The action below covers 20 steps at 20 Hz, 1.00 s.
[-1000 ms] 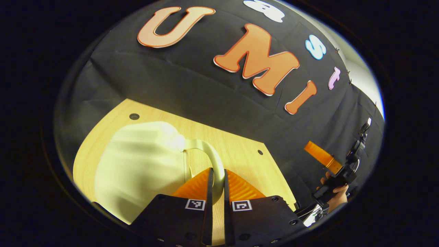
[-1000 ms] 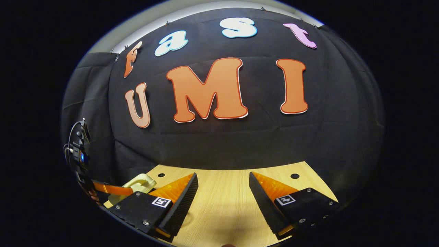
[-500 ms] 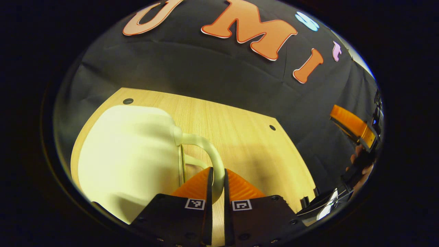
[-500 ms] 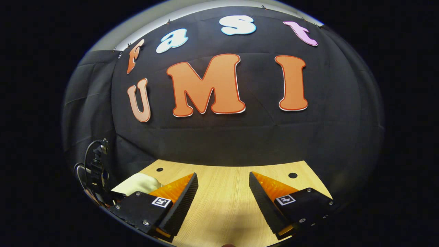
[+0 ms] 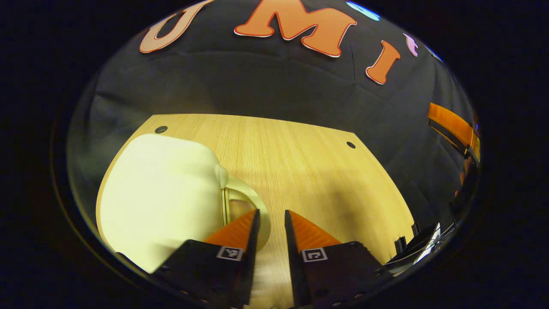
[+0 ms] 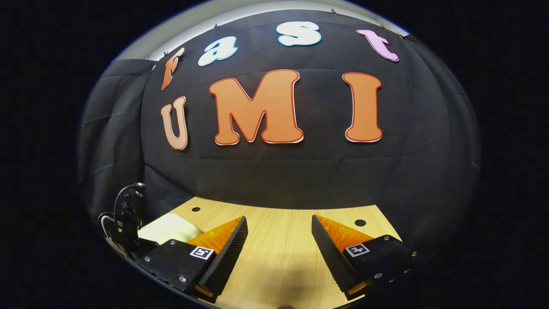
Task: First open the suitcase, pack the skin care products into it, and then close the suitcase.
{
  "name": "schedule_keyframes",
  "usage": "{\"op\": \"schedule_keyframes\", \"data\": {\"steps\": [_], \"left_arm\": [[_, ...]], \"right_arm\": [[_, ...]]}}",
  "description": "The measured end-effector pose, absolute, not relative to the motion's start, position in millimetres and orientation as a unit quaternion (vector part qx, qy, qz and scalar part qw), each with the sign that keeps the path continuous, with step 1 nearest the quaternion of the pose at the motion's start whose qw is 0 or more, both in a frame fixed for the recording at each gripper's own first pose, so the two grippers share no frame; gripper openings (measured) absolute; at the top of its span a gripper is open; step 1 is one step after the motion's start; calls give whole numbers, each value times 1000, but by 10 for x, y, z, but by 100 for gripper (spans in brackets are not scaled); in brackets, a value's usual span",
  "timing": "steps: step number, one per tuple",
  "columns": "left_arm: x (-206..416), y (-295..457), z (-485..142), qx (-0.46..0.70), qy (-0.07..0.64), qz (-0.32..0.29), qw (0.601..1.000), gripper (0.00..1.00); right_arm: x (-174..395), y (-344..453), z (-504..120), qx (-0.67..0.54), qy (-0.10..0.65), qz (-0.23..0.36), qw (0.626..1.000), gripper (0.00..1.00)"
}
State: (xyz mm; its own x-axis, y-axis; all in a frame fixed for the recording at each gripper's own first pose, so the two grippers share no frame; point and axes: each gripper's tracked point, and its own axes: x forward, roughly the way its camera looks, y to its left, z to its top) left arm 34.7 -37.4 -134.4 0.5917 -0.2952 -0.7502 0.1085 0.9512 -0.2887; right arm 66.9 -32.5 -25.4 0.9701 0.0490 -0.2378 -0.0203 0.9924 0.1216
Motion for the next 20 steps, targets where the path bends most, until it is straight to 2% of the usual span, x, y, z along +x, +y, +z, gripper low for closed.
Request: {"op": "schedule_keyframes", "data": {"steps": [1,2,3,4,5,8,9,10,12,14,18,19,20], "left_arm": [[385,-371,-1291,-108,430,-113,889,50],[406,-365,-1195,-106,421,-110,894,60],[456,-354,-1079,-102,409,-109,900,53],[501,-338,-939,-98,395,-105,908,58],[585,-345,-796,-94,377,-104,916,80],[760,-363,-302,-87,320,-98,938,80],[817,-360,-127,-81,298,-92,947,88],[897,-351,29,-77,279,-89,953,92],[984,-383,255,-71,236,-80,966,92],[1015,-367,424,-63,201,-70,975,97],[1098,-297,635,-49,142,-52,987,97],[1111,-299,680,-52,133,-52,988,94],[1112,-292,717,-55,123,-48,990,97]], "right_arm": [[670,-336,-242,57,119,15,991,95],[662,-343,-231,56,116,15,992,95],[655,-345,-205,53,114,12,992,95],[665,-338,-180,53,110,12,992,95],[660,-334,-143,52,105,11,993,95],[694,-287,-12,48,86,9,995,95],[699,-260,29,48,81,11,995,95],[707,-237,69,48,76,11,996,95],[720,-196,163,46,62,10,997,95],[715,-165,257,42,49,9,998,95],[707,-121,458,38,12,8,999,95],[699,-119,468,35,6,8,999,94],[688,-125,479,33,3,7,999,95]]}}
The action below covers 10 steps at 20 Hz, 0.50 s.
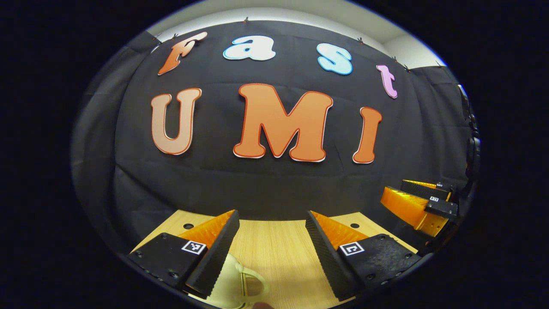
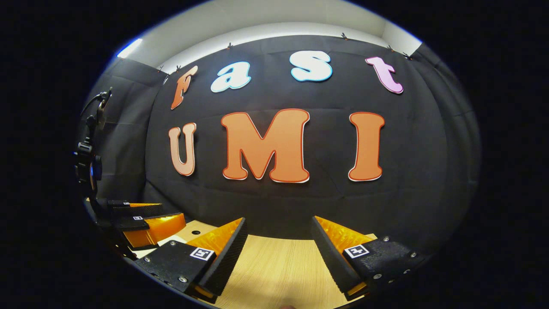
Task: First open the suitcase, pack the skin care products into it, and then close the suitcase.
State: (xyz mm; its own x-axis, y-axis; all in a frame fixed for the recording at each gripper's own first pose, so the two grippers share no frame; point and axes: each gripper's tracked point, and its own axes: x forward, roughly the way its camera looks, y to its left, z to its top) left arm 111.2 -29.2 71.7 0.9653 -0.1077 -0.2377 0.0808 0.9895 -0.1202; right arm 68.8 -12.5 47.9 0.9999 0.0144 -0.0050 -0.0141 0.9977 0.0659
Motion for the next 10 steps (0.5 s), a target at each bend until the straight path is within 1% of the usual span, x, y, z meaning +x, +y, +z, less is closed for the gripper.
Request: {"op": "schedule_keyframes", "data": {"steps": [1,2,3,10], "left_arm": [[1125,-297,747,-59,111,-45,991,97],[1129,-289,793,-61,100,-42,992,94],[1127,-283,833,-59,92,-41,993,97],[1102,-273,978,-54,68,-34,996,97]], "right_arm": [[673,-139,493,32,-1,5,999,95],[671,-113,520,32,-5,6,999,95],[666,-111,540,31,-9,5,999,95],[602,-15,634,3,-38,16,999,95]]}}
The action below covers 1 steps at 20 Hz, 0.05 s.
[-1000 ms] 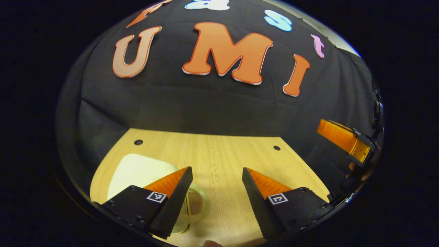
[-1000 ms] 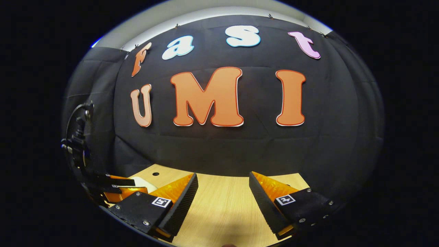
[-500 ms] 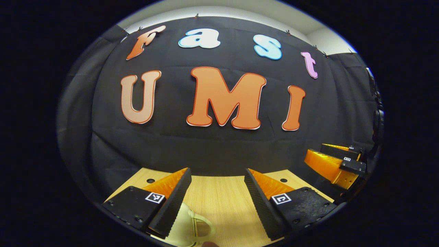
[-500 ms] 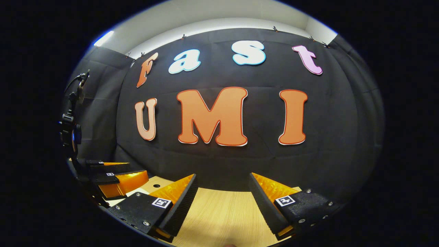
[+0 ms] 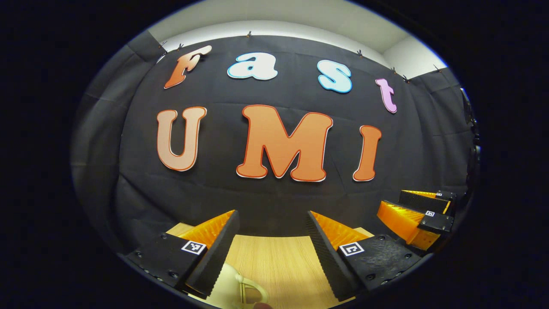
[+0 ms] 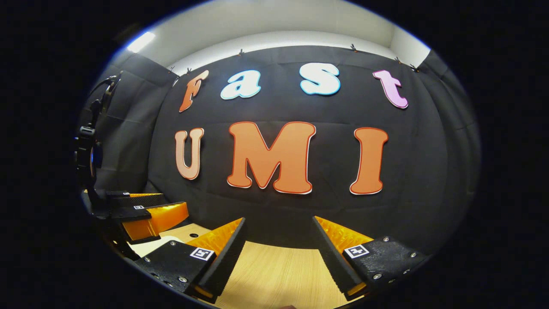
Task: First open the suitcase, pack the skin care products into it, and then close the suitcase.
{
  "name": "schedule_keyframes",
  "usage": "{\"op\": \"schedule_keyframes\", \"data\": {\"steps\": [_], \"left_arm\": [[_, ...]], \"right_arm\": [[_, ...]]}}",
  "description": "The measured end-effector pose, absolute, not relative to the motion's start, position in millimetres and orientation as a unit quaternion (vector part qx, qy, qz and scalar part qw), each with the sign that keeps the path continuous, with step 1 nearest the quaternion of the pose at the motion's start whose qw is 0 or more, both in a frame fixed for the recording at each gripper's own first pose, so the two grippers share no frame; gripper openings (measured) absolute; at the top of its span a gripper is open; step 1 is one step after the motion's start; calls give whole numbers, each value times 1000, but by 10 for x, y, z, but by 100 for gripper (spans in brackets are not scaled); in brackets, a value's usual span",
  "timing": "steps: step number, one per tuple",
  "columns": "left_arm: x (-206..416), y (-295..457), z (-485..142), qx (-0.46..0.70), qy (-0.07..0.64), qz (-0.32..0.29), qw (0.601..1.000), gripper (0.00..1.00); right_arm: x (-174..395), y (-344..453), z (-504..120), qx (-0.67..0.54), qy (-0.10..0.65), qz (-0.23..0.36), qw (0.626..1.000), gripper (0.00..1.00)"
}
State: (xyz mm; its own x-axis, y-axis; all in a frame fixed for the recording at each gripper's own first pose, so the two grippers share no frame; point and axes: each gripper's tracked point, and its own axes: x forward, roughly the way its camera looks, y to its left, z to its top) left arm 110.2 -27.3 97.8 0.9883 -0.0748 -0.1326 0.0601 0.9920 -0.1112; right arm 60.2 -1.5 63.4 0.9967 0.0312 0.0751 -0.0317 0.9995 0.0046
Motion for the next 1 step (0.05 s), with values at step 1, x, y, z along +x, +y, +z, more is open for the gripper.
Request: {"op": "schedule_keyframes", "data": {"steps": [1], "left_arm": [[1115,-260,967,-54,70,-32,996,97]], "right_arm": [[599,16,639,1,-38,21,999,94]]}}
